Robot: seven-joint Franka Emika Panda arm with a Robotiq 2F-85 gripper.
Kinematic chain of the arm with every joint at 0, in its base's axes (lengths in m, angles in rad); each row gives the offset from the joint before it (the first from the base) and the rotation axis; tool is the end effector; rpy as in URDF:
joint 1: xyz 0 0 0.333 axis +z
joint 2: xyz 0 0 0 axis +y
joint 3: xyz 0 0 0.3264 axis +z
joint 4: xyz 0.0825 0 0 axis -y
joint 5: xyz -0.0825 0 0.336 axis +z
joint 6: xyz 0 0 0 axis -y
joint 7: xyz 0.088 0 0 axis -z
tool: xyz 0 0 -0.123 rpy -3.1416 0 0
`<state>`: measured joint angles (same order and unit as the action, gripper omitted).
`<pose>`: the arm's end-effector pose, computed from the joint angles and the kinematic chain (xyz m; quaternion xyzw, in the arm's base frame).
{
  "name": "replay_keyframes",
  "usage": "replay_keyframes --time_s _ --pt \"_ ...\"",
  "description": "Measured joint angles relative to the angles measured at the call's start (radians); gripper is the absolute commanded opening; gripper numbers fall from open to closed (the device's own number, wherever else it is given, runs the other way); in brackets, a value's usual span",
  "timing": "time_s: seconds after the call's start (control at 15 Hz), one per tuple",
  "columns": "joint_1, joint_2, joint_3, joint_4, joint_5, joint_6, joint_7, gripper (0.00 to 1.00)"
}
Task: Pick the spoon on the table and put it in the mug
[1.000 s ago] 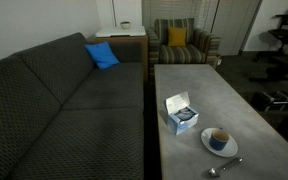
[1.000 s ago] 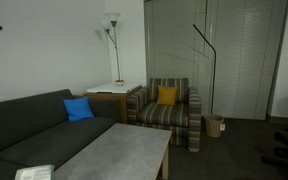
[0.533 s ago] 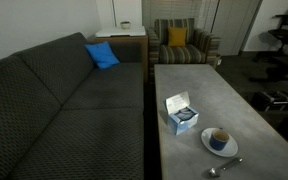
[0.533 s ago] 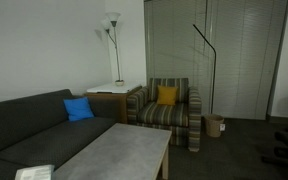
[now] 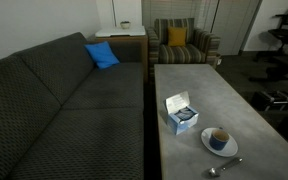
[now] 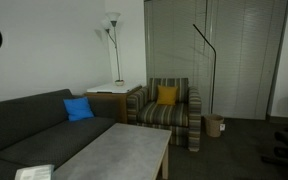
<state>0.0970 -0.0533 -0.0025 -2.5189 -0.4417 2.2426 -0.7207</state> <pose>0.4012 0.0202 0.3159 0.8289 0.5263 -0.1511 0.1142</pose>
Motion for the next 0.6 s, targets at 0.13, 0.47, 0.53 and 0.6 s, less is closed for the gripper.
replay_keyframes --time_s 0.13,0.47,0.53,0.6 --pt "0.005 0.006 0.033 0.013 -0.107 -0.012 0.021 1.00" --pt "0.015 0.117 0.069 0.080 -0.380 0.085 0.020 1.00" --pt "0.002 0.161 0.055 0.092 -0.454 0.156 0.021 1.00" --pt "-0.017 0.209 0.038 0.106 -0.529 0.237 0.021 1.00"
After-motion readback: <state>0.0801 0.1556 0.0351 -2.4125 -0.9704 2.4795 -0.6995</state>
